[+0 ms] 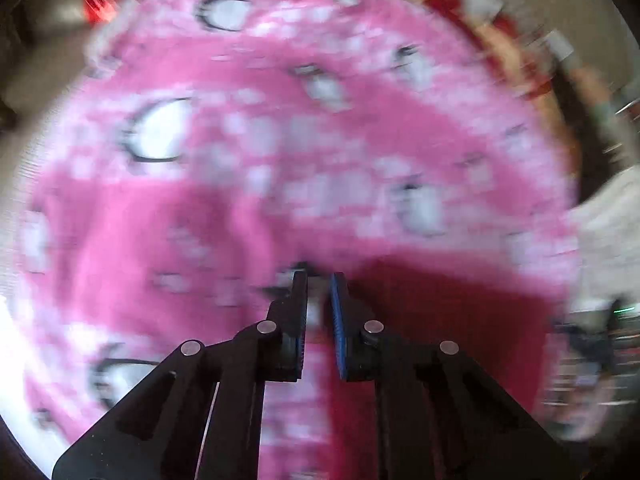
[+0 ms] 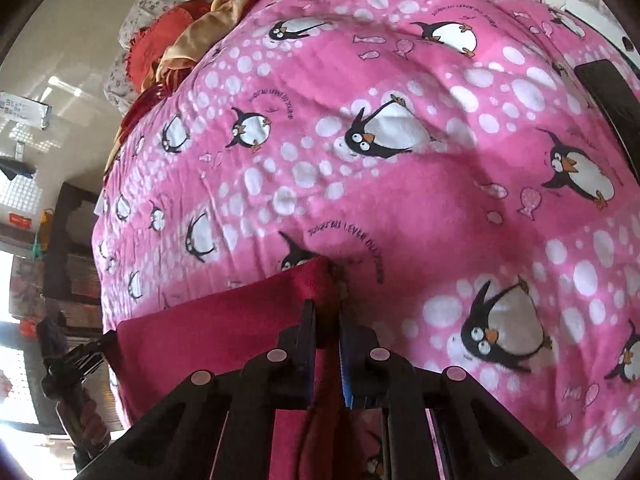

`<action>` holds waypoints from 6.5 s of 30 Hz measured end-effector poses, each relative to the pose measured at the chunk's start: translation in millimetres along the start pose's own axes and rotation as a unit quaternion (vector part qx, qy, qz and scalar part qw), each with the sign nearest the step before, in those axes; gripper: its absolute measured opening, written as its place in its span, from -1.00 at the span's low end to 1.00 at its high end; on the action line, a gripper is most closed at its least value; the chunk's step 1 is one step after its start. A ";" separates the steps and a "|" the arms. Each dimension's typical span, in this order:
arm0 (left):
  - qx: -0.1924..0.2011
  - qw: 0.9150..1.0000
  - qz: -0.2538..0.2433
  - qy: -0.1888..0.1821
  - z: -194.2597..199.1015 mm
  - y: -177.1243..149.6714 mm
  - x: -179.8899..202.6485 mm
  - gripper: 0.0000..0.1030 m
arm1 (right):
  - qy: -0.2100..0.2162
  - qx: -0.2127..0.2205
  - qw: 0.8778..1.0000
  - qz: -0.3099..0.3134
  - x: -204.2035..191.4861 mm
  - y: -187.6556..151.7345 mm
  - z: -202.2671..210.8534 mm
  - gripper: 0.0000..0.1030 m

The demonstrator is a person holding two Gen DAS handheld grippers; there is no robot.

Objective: Fold small clothes

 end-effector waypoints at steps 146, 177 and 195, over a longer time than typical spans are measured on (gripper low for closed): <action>0.110 0.926 -0.278 -0.232 212.3 -174.8 272.9 -0.71 | 0.301 -0.027 0.953 0.016 -199.2 -121.9 83.7 -0.70; 0.023 0.982 -0.128 -0.134 70.5 -115.0 243.7 0.40 | 0.086 0.013 0.995 0.048 -23.7 -147.9 96.8 -0.88; 0.003 0.983 -0.044 -0.176 34.7 -69.8 222.0 0.53 | 0.083 0.080 0.982 0.152 -69.4 -65.2 133.9 0.37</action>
Point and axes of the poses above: each gripper's, at about its wrist camera, not at the fingertips, and z roughly against the way its jaws point, x to its right, y to its top, the point moved 10 cm from there along -z, roughly the way its jaws point, and after that the axes turned 15 degrees about x, right-handed, at the moved point
